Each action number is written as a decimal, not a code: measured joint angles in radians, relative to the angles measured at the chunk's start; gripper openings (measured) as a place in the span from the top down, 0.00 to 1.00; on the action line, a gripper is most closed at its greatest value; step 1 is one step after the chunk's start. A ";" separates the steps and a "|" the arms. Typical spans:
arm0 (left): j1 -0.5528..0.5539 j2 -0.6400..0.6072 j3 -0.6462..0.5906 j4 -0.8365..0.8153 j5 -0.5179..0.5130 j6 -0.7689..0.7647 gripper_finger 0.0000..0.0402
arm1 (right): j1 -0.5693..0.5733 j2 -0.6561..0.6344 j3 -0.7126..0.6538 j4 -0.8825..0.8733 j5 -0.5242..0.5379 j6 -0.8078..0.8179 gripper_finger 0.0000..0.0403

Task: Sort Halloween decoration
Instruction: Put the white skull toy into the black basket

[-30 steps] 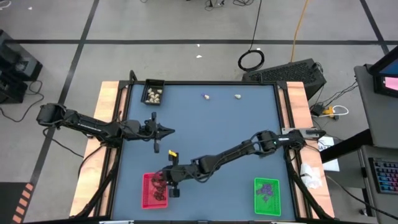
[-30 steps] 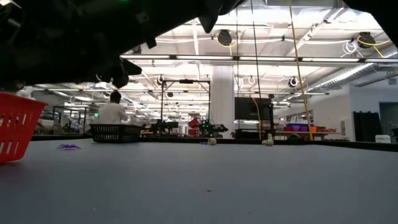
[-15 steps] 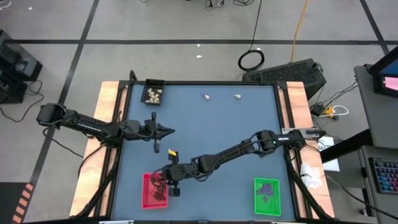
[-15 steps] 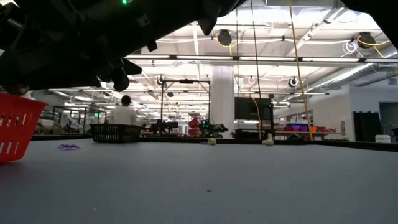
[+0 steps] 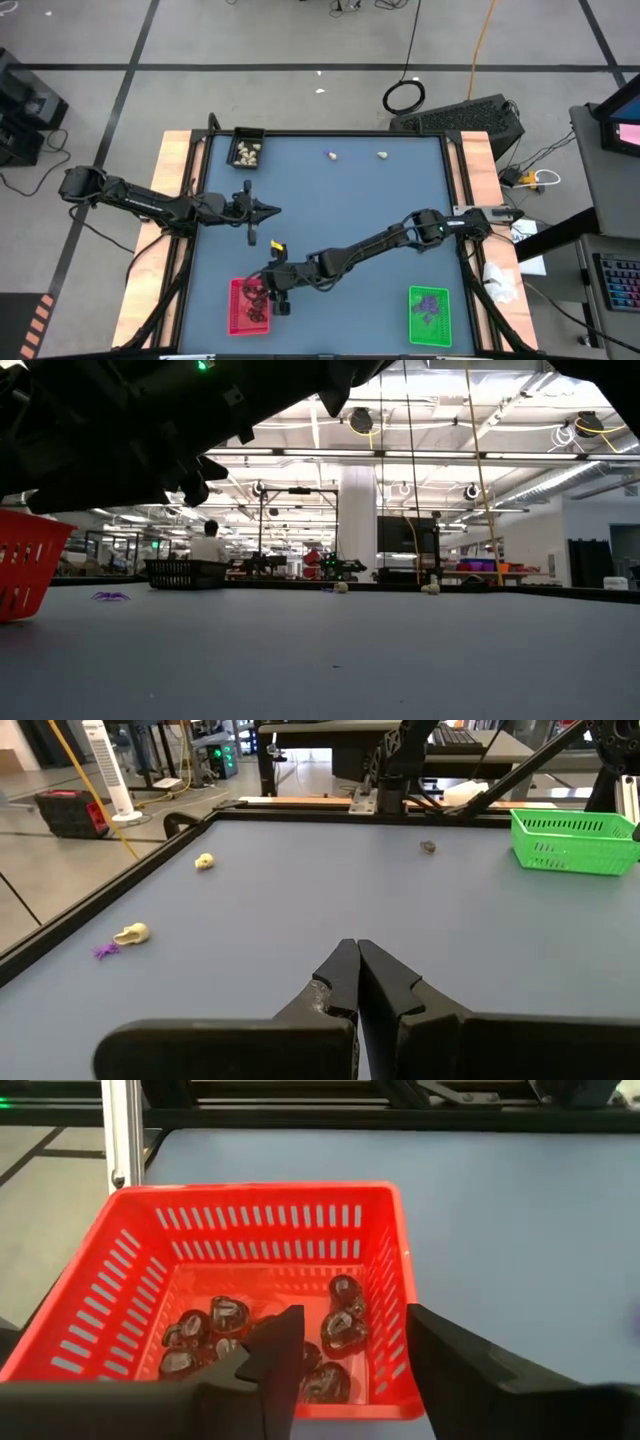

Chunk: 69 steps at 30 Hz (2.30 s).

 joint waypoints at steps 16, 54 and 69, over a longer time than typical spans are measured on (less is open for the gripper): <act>0.000 0.000 0.000 0.001 0.000 -0.003 1.00 | -0.006 -0.121 -0.015 -0.135 0.110 -0.194 0.98; 0.308 0.242 0.447 -0.555 0.201 0.043 1.00 | -0.058 -0.830 -1.236 0.491 0.321 -0.023 1.00; 0.530 0.686 0.964 -0.949 0.337 0.254 1.00 | -0.058 -0.951 -1.317 0.456 0.343 -0.047 1.00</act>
